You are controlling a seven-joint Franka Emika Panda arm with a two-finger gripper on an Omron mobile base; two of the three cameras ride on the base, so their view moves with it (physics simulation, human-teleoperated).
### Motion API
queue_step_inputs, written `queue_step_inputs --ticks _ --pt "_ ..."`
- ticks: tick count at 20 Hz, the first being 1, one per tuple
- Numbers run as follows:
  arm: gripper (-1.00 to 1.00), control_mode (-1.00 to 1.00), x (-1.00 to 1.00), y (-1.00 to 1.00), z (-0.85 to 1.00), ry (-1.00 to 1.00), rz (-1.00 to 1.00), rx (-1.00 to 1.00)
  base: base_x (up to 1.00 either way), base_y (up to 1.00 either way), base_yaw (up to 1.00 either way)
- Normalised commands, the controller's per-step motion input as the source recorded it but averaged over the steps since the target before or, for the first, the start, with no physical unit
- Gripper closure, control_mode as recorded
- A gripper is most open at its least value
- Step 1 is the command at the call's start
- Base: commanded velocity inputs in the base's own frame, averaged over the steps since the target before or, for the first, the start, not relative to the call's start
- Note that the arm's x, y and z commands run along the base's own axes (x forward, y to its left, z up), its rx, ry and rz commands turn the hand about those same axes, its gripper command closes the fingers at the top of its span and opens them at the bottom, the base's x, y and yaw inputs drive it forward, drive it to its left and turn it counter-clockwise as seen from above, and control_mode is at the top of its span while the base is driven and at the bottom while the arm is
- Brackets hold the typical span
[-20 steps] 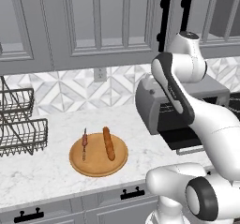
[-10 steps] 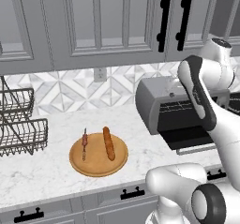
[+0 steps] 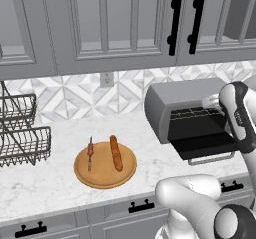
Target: Pick up the kebab skewer and baguette bread, and place them inside the toaster oven. Close the toaster oven door and start by setting the timer.
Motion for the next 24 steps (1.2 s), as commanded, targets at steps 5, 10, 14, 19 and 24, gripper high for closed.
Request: queue_step_inputs --ticks 5,10,14,19,24 --pt "-1.00 -1.00 0.43 -0.54 -0.27 -0.24 0.00 0.07 0.00 0.00 0.00" --pt "-1.00 -1.00 0.17 -0.38 -0.50 -0.14 0.00 -0.01 0.00 0.00 0.00" --pt "-1.00 -1.00 0.11 -0.20 -0.45 -0.13 0.01 -0.03 0.00 0.00 0.00" --pt "-1.00 -1.00 0.39 -0.03 -0.09 -0.08 0.00 0.00 0.00 0.00 0.00" --pt "-1.00 -1.00 0.42 -0.20 -0.05 -0.05 0.00 0.00 0.00 0.00 0.00"
